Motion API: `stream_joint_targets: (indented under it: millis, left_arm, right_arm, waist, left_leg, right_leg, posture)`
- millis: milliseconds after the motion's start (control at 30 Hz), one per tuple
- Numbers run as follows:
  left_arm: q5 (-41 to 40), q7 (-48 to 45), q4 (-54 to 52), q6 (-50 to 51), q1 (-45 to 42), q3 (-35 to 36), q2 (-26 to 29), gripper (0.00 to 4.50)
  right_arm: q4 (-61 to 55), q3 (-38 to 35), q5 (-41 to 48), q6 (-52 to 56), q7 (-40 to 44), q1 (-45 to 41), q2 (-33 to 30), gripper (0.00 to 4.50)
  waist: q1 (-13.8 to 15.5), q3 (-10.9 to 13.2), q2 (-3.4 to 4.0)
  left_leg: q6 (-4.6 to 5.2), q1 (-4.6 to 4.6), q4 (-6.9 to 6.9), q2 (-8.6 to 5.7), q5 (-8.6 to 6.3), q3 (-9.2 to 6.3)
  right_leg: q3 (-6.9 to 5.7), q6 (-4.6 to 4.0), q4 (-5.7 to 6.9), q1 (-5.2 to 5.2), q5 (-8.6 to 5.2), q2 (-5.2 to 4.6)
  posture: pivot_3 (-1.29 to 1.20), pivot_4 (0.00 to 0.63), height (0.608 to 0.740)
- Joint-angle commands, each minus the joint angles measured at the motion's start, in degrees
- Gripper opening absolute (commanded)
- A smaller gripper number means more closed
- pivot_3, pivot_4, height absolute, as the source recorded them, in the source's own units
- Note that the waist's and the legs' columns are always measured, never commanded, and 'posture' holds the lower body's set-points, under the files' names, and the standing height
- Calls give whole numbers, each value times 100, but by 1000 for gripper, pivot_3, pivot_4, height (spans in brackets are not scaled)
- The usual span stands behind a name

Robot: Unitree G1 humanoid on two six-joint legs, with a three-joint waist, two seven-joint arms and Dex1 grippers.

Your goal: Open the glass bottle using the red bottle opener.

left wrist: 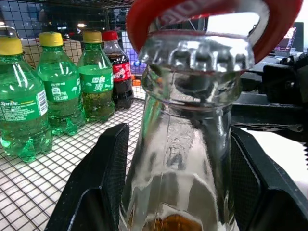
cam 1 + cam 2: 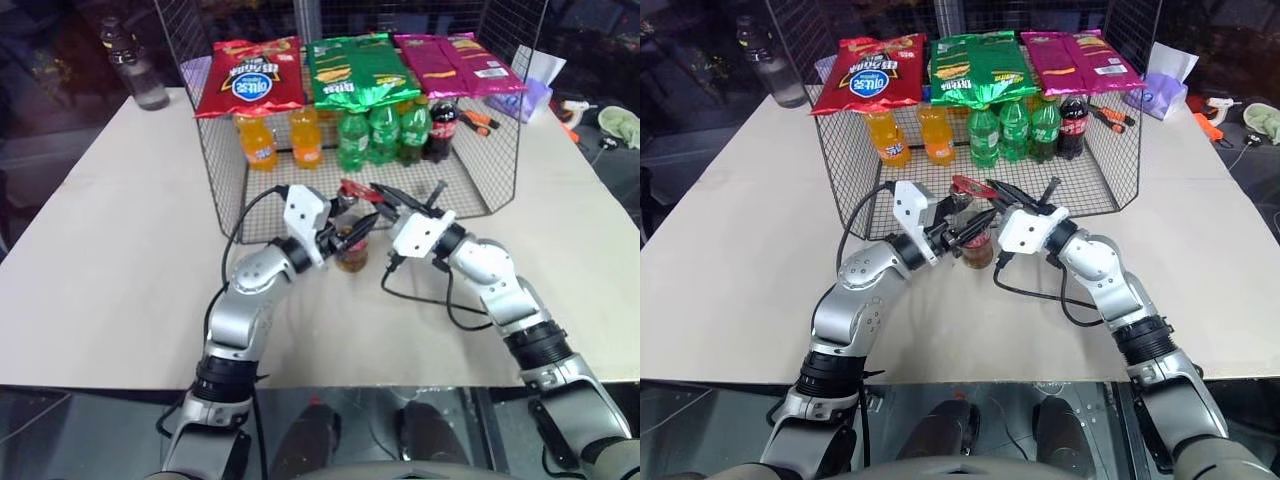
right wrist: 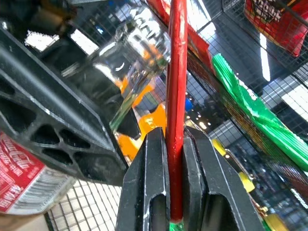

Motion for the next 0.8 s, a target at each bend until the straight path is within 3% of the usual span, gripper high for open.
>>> stream_joint_targets:
  millis: [33, 267, 500, 800]
  left_arm:
    - [8, 16, -40, -64, -132, -153, -94, 2481]
    - [28, 7, -7, -70, -154, -155, -94, 2481]
    - [55, 11, 12, -62, -162, -166, -122, 2481]
    - [91, -42, 116, -108, -177, -177, -155, 2481]
  right_arm:
    - [418, 784, -556, -250, 200, -14, 182, 0]
    - [706, 938, -900, -726, 177, -191, 188, 0]
    - [675, 889, -475, -911, 500, -138, 196, 0]
    - [1043, 988, -1287, -1476, 382, -689, -570, 0]
  waist:
    - [-9, -1, 1]
    - [-36, -3, 4]
    - [-60, -3, 5]
    - [21, -2, 9]
  left_leg:
    - [5, 33, -23, 0, -3, 3]
    - [4, 70, -53, 18, -2, -1]
    - [8, 78, -53, 18, -5, -3]
    - [7, 75, -61, 12, -4, -9]
  right_leg:
    - [2, 0, -17, 26, 0, 0]
    - [-1, 0, -47, 63, 0, 13]
    - [-2, -1, -50, 69, 0, 13]
    - [-9, -1, -61, 70, 0, 6]
  posture:
    - [0, 150, 740]
    - [0, 150, 740]
    - [0, 150, 740]
    - [0, 150, 740]
